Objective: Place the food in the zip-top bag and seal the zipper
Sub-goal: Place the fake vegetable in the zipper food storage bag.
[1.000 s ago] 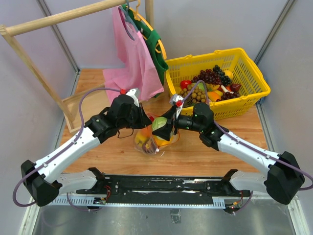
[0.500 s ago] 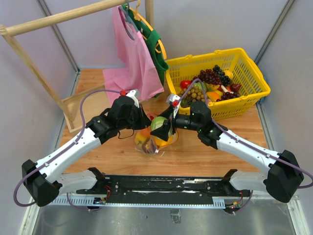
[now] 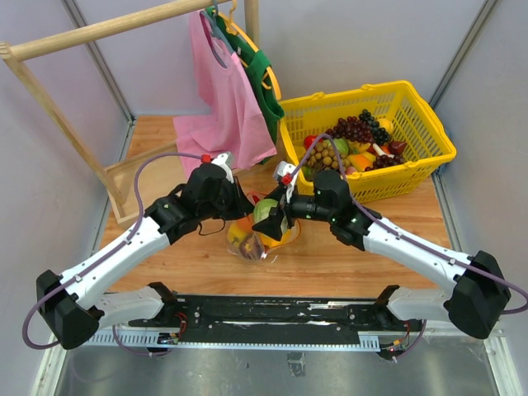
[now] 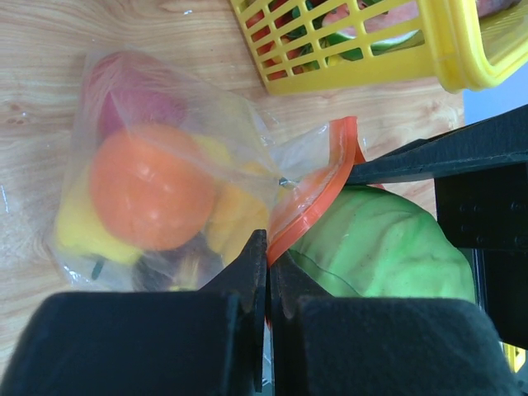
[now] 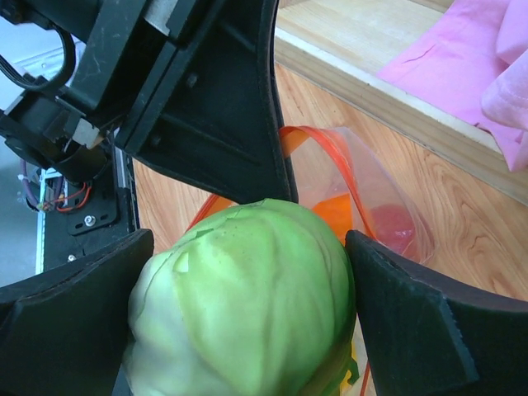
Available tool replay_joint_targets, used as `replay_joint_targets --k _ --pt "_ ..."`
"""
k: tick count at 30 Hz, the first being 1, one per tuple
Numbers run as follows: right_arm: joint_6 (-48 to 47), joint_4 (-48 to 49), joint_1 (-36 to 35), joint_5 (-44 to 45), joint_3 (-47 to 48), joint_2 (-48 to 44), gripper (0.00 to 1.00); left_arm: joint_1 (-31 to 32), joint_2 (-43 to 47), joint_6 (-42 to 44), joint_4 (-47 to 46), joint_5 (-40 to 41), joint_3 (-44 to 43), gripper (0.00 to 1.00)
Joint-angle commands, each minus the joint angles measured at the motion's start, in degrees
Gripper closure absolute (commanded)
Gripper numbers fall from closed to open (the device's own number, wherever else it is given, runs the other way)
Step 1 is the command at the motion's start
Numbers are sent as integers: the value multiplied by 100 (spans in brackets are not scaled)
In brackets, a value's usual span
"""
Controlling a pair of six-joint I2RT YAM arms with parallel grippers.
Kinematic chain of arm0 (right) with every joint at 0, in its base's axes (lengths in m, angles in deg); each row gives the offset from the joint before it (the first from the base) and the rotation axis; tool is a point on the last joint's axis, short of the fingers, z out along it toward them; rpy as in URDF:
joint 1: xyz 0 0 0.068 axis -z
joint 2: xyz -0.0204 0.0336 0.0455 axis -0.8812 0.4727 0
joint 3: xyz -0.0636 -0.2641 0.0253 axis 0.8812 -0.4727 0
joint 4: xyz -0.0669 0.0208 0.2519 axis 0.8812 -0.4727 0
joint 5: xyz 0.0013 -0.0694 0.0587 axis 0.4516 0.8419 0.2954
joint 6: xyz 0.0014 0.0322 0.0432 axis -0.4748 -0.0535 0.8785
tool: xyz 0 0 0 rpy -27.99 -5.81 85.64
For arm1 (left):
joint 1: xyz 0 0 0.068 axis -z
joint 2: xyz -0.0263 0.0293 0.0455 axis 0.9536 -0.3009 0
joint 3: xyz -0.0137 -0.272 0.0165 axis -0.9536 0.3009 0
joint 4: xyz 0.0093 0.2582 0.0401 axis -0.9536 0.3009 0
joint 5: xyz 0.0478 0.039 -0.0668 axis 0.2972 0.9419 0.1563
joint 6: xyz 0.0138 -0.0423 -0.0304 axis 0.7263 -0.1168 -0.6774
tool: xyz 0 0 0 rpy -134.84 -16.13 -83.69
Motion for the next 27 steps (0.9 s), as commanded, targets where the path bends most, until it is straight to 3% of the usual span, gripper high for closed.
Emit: replay_joint_targets --k 1,16,22,27 --pt "-317 -68 -140 90 234 37 2 -30 139 -90 -170 5 26 100" --pt "-918 -986 -232 604 430 178 2 -31 342 -120 -46 97 8 100" --pt "-691 -777 -397 691 801 371 2 -30 263 -206 -309 -232 142 100" --pt "-1045 -938 -615 894 994 776 2 -30 245 -197 -347 -404 136 100"
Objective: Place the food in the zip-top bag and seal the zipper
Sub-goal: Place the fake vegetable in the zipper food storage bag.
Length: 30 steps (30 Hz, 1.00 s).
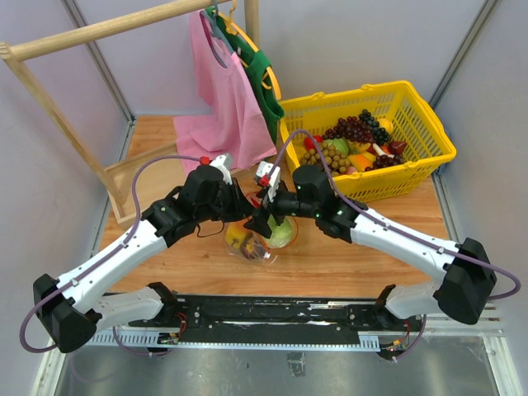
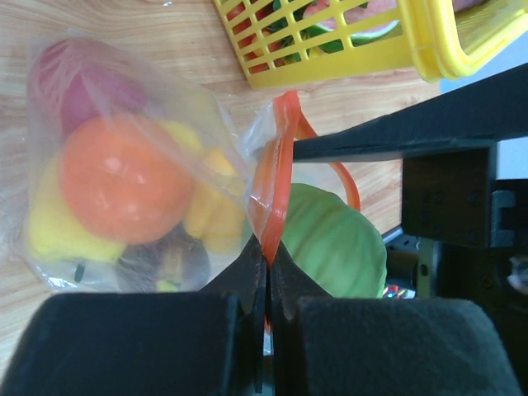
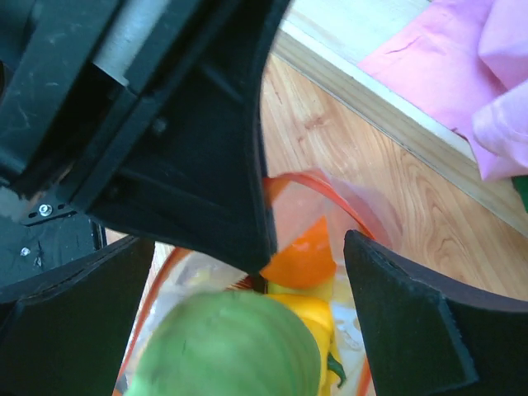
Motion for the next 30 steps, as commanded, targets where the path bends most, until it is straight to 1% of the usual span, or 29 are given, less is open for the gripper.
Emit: replay_joint_targets --k 1,6,11,13,16,18,20,23,26,30 --pt "-283 189 -238 222 72 249 2 -30 92 -37 -294 -250 4 100" --pt "-85 163 -248 170 186 55 2 -30 176 -17 -237 -96 34 100" --pt "-69 -487 -248 443 486 -607 2 -30 173 -30 -181 -13 41 100" --pt "-40 -861 -250 729 511 -926 2 -30 188 -12 -165 0 23 100" --pt "115 -1523 -239 1577 395 -1337 1 -30 229 -1 -148 36 22 100" --pt "254 -2128 -233 2214 366 -1504 1 -30 243 -10 -146 43 48 100" --pt "472 -2687 -177 2610 346 -1589 5 -30 247 -13 -152 48 49 100" --pt "889 -3268 -77 2747 213 -1642 15 -30 223 -4 -150 23 35 100" --pt "1275 -3447 -74 2636 -61 -1710 22 -30 224 -4 -155 18 47 100" --pt "1678 -3394 -72 2176 -332 -1692 31 -30 235 -7 -144 9 49 100"
